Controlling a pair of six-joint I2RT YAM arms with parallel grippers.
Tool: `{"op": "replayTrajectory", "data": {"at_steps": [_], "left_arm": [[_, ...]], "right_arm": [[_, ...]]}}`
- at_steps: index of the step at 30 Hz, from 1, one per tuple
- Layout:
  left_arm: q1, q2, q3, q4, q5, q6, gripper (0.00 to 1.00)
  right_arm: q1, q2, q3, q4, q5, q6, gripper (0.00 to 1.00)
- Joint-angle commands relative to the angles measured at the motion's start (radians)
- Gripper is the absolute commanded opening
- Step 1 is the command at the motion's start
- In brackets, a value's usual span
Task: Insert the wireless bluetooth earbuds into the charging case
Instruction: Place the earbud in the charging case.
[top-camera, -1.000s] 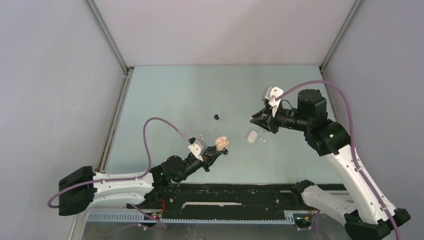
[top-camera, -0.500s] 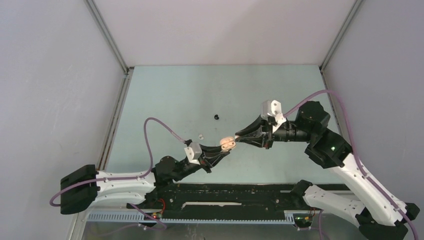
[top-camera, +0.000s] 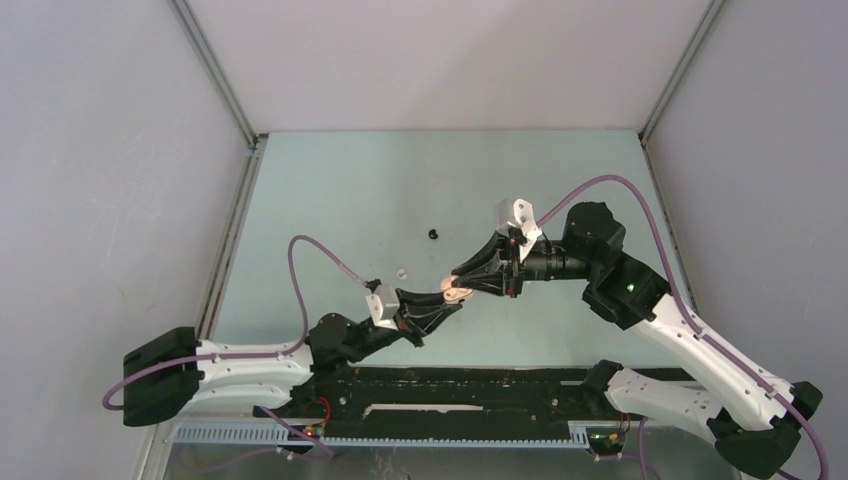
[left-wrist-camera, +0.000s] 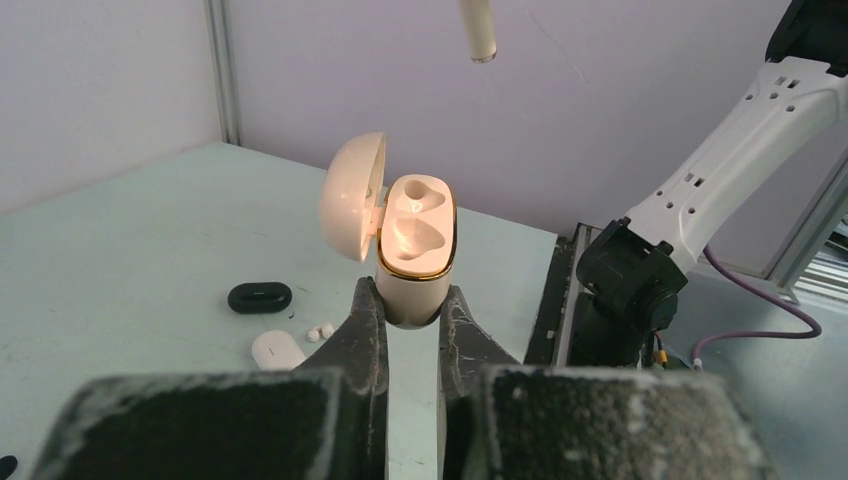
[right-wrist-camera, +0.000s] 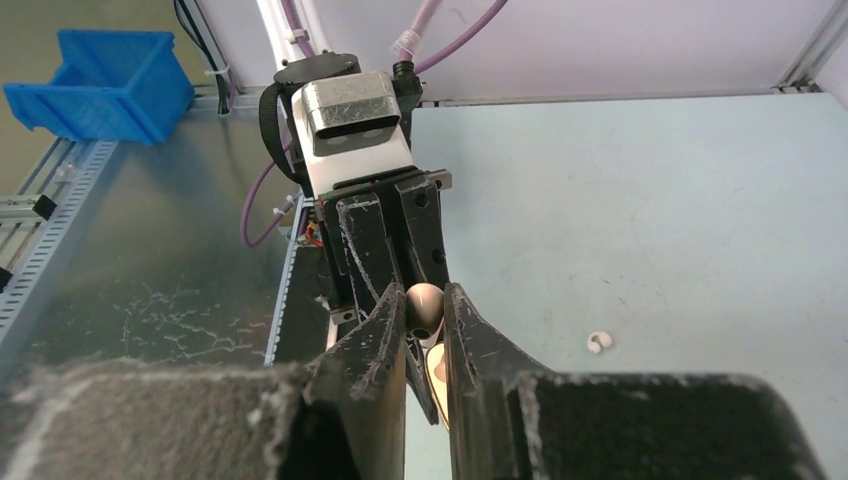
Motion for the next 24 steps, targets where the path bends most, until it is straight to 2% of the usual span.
{"op": "replayTrajectory", "data": {"at_steps": [1,24], "left_arm": [[-0.005,0.011,0.045,0.078,-0.007,-0.032,0.0],[-0.006,0.097,0.101,0.225,0.036,-0.169,0.0]], "right_arm": [[0.006,-0.011,-0.008,0.072,-0.008,0.017,0.0],[0.046,-0.011,-0.031,0.047,0.041,-0.121,0.0]]}}
